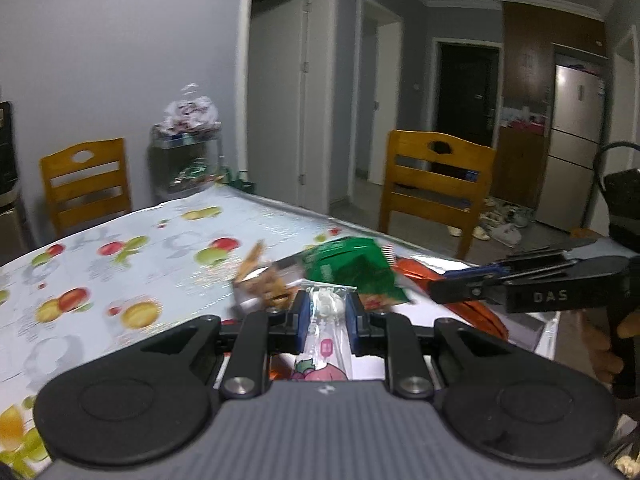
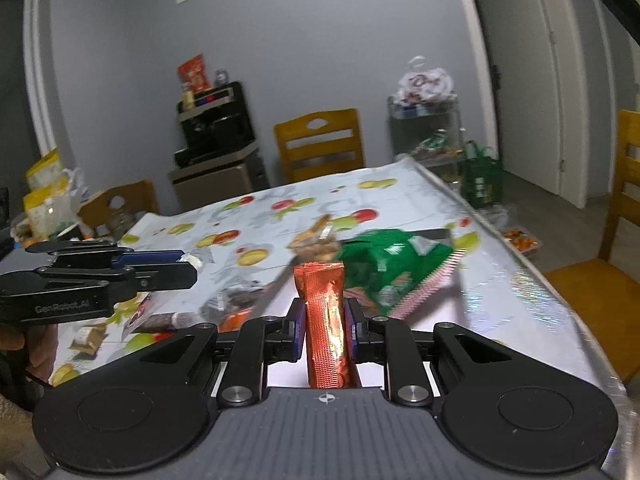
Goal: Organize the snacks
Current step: 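Carry the clear packet to the tray with the left tool while the right tool carries the orange bar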
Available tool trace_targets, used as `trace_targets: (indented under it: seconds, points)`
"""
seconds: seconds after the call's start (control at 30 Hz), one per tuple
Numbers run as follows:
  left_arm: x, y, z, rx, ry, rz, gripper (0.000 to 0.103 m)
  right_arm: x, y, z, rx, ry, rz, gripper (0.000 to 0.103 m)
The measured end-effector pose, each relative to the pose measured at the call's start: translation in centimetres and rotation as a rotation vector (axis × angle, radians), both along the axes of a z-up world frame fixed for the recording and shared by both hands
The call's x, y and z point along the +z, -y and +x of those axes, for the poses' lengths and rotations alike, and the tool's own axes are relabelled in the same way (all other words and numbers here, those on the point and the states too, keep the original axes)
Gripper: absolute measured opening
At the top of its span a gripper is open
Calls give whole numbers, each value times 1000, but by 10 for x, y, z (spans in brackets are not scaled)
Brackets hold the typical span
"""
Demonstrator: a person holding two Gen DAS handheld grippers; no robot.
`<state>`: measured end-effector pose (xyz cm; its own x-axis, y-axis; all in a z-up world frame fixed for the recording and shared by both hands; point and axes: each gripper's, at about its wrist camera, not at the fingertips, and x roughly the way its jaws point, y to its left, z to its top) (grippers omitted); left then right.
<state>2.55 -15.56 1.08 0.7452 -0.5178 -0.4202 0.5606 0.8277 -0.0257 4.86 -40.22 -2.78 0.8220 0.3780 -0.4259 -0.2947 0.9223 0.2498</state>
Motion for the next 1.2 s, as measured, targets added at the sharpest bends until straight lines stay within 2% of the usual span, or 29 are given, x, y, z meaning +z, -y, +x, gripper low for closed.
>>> trace_targets:
  seconds: [0.17, 0.27, 0.53, 0.67, 0.87, 1.2]
  points:
    - [-5, 40, 6, -99, -24, 23, 16, -5, 16, 2, -33, -6, 6, 22]
    - [-14, 59, 11, -140, -69, 24, 16, -10, 23, 4, -43, -18, 16, 22]
    - [-38, 89, 19, -212, -163, 44, 16, -29, 31, 5, -25, -75, 21, 22]
    - [-48, 95, 19, -220, -187, 63, 16, -34, 31, 6, -31, -101, -7, 22]
    - [-58, 96, 24, -218, -212, 77, 16, -44, 41, 16, -97, -157, -36, 22]
    - [-62, 113, 25, -259, -204, 93, 16, -49, 46, 20, -129, -156, -49, 22]
